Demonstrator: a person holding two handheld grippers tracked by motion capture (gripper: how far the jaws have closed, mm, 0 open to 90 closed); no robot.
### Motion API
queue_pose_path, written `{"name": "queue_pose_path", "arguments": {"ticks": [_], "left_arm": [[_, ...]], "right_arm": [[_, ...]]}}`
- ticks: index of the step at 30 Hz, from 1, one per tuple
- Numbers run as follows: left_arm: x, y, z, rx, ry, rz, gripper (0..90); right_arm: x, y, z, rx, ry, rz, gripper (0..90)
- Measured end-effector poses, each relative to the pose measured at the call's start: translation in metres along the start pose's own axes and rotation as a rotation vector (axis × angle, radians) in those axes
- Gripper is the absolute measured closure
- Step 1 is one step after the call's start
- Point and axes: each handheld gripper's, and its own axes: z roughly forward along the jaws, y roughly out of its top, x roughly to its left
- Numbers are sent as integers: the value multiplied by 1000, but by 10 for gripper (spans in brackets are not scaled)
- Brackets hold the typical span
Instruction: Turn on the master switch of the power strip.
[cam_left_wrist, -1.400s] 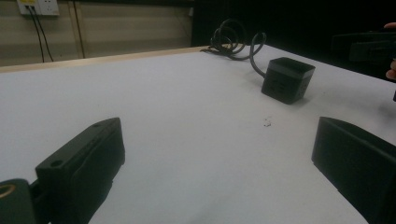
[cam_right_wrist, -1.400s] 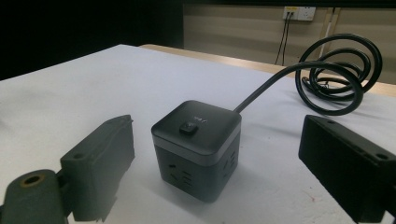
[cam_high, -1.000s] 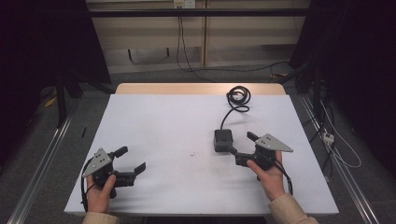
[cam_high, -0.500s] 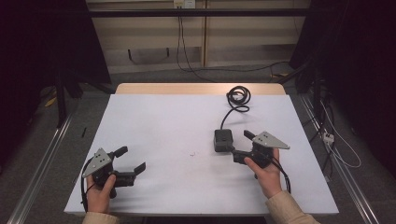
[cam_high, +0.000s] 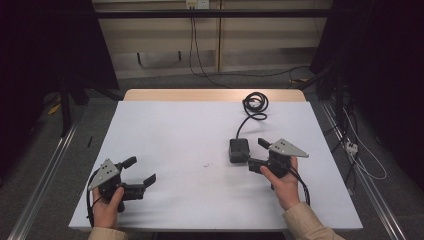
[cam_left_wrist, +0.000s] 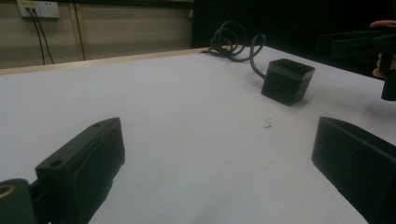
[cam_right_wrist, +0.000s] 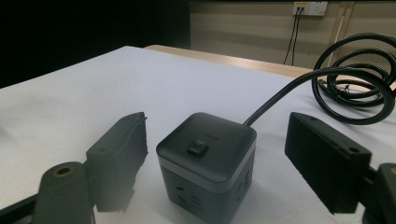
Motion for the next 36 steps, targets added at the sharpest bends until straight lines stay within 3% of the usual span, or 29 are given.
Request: {"name": "queue_pose_path", "arguments": {"ticks": [17,36], "left_arm": [[1,0,0,2,-3,3,24],[1,0,0,-2,-2,2,24]], "right_arm": [[1,4,6,5,26,-11,320],[0,5,13,41,35,-13,575]]}}
